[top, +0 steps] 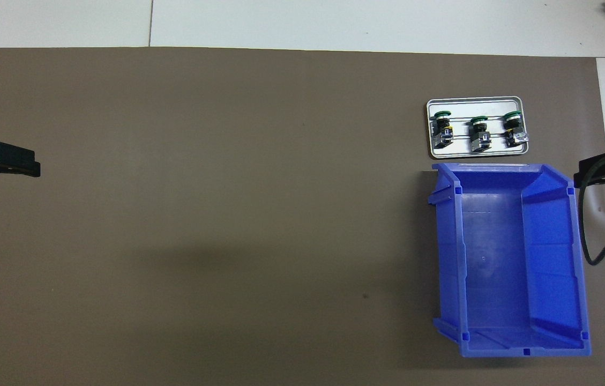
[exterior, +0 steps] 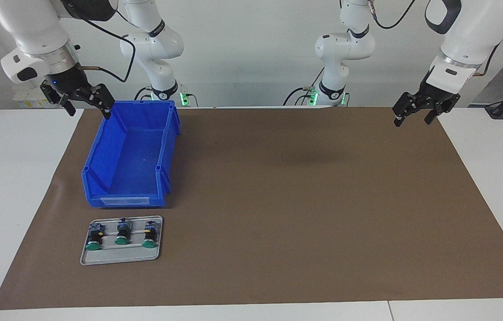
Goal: Place and press button with both arms
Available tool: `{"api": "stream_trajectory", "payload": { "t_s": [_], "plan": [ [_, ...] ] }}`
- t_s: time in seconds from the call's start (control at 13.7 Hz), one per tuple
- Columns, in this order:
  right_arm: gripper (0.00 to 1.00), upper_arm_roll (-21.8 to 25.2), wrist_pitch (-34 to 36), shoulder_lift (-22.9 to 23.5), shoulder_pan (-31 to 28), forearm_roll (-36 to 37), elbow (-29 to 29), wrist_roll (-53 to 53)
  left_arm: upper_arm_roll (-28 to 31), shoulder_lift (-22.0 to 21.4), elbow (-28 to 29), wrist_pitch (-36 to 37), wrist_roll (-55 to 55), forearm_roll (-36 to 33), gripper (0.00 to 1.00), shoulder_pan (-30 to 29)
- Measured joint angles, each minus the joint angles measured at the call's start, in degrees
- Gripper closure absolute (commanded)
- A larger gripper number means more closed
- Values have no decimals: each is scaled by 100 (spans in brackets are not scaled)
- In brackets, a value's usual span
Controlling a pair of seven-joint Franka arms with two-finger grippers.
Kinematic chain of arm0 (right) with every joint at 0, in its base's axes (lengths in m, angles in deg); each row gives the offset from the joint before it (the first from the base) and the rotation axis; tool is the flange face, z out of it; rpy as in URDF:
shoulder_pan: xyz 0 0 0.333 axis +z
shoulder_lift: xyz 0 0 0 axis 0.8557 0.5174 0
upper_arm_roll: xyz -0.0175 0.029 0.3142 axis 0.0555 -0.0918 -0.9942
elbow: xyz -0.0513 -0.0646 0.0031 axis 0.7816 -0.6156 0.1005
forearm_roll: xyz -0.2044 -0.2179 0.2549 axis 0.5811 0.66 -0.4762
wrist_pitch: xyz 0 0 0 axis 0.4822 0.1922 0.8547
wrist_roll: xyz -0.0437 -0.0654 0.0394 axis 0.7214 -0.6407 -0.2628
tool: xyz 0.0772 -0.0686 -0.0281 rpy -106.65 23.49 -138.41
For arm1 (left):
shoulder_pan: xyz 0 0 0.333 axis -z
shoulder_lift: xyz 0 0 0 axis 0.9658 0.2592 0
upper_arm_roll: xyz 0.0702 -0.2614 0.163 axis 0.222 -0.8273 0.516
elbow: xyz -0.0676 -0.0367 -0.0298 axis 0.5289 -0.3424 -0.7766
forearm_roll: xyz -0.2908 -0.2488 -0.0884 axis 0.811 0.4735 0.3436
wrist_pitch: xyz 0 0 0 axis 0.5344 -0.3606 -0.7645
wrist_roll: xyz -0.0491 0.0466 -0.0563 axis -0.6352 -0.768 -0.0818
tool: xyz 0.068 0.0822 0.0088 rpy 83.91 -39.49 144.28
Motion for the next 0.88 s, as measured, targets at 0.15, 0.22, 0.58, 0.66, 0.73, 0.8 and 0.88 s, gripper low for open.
{"api": "stream_trajectory", "payload": {
  "t_s": [0.15,0.22,0.58,0.66,0.73,0.8,0.88],
  "plan": [
    [0,0,0,-2,7,0,-1,15,0,0,0,0,0,0,1,0],
    [0,0,0,-4,12,0,-1,25,0,0,0,0,0,0,1,0],
    [0,0,-61,-7,15,-2,6,68,0,0,0,0,0,0,1,0],
    [0,0,-98,-4,11,-2,11,72,0,0,0,0,0,0,1,0],
    [0,1,-186,10,-5,-2,18,72,0,0,0,0,0,0,1,0],
    [0,1,-352,48,-27,-2,30,72,0,0,0,0,0,0,1,0],
    [0,1,-577,114,-43,-2,44,72,0,0,0,0,0,0,1,0]
  ]
}}
